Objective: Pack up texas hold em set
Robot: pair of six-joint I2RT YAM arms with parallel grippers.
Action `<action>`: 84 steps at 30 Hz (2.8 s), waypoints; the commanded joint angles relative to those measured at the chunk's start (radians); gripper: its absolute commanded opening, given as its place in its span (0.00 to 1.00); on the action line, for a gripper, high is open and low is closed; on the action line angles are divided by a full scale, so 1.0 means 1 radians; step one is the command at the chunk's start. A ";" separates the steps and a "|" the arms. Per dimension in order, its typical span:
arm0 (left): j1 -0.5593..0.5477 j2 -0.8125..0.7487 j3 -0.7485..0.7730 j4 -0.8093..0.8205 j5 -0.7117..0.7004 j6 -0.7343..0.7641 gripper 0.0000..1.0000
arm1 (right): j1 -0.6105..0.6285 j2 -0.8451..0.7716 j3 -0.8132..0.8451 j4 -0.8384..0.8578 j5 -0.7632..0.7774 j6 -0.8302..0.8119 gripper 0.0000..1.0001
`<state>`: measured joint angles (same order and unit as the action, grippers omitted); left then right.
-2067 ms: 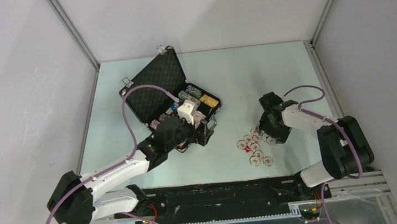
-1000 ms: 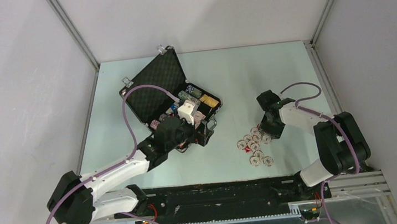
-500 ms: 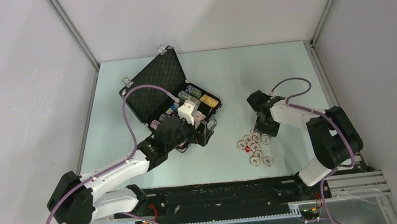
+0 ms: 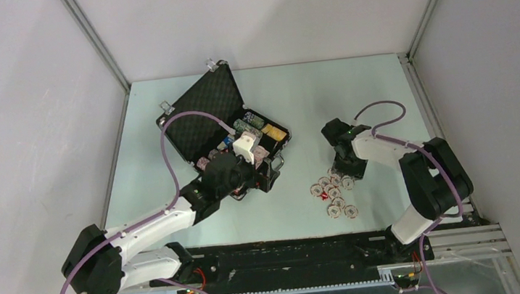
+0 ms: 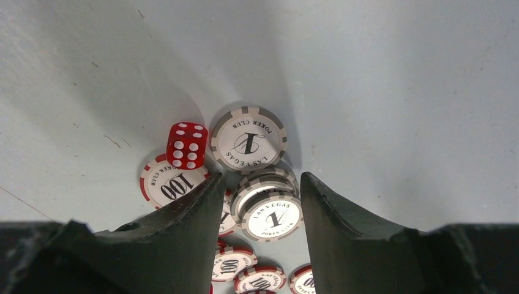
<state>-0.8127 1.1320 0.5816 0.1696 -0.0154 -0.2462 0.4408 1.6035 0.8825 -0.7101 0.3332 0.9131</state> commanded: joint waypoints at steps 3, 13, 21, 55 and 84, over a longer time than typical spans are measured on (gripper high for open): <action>0.005 -0.006 0.018 0.011 -0.007 0.027 1.00 | 0.037 0.048 -0.033 -0.056 -0.059 0.056 0.52; 0.004 -0.003 0.021 0.008 -0.007 0.028 1.00 | 0.040 -0.027 -0.082 0.002 -0.168 0.104 0.49; 0.005 0.001 0.023 0.008 -0.007 0.028 1.00 | -0.006 -0.085 -0.082 -0.038 -0.137 0.076 0.67; 0.005 -0.003 0.017 0.022 0.008 0.024 1.00 | 0.046 -0.221 -0.057 -0.253 -0.036 0.780 0.97; 0.004 -0.048 0.009 0.002 -0.028 0.033 1.00 | 0.077 0.008 -0.004 -0.210 -0.062 0.808 0.79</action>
<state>-0.8127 1.1206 0.5816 0.1566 -0.0238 -0.2352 0.5068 1.5829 0.8692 -0.9070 0.2512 1.6947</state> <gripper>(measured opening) 0.996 0.823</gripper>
